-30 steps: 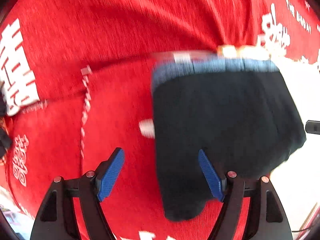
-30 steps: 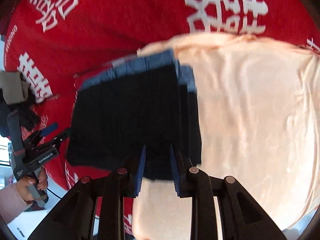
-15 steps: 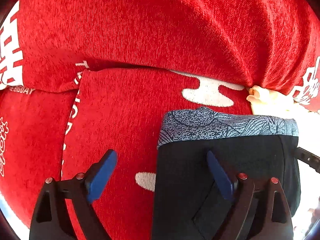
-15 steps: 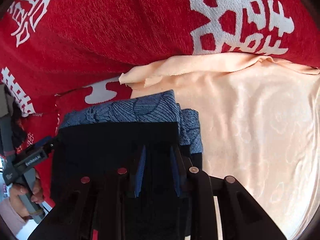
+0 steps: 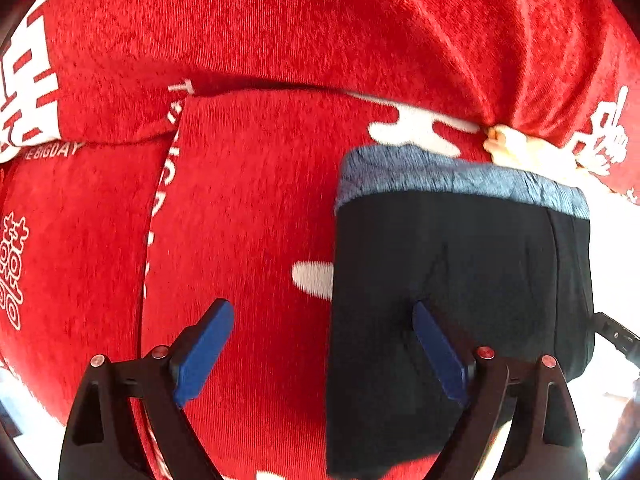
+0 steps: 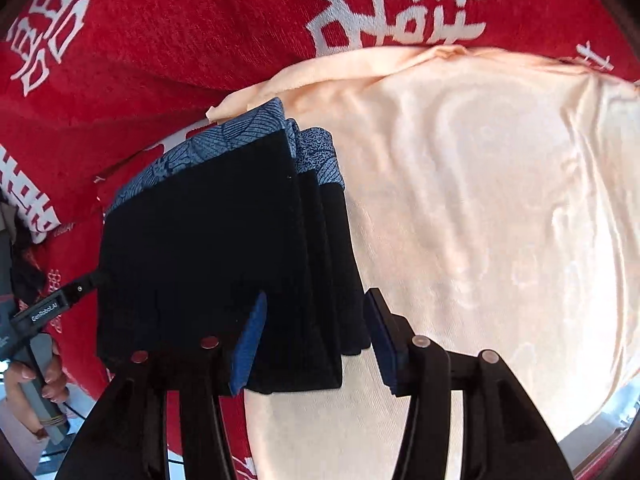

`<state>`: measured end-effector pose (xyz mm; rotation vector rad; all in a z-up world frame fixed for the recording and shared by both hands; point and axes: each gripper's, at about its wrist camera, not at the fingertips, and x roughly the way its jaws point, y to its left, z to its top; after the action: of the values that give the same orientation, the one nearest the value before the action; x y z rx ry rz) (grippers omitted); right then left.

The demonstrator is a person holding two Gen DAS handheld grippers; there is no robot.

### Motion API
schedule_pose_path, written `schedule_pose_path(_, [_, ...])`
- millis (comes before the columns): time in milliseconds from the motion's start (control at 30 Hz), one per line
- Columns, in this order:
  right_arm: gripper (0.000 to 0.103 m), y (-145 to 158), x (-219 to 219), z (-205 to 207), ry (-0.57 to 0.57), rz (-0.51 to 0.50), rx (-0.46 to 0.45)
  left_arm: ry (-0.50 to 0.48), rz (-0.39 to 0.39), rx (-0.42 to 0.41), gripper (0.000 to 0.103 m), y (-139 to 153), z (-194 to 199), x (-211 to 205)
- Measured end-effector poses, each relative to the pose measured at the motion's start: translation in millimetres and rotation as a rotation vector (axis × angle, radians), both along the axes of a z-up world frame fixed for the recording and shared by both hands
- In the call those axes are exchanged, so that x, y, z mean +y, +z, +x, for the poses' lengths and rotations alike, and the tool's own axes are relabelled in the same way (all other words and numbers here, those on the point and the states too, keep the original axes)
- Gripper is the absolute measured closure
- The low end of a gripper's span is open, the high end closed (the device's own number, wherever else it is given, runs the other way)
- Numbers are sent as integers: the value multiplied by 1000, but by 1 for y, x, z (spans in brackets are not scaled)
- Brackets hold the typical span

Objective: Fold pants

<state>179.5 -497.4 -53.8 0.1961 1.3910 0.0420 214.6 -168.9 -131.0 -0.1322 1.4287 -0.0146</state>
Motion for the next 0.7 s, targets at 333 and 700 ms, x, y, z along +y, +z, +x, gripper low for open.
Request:
schedule_pose_path(333, [44, -5, 39, -23, 27, -143, 10, -98, 28, 46, 11, -12, -38, -17])
schedule_pose_path(700, [40, -16, 47, -28, -68, -202, 6, -162, 37, 37, 1, -16, -39, -16])
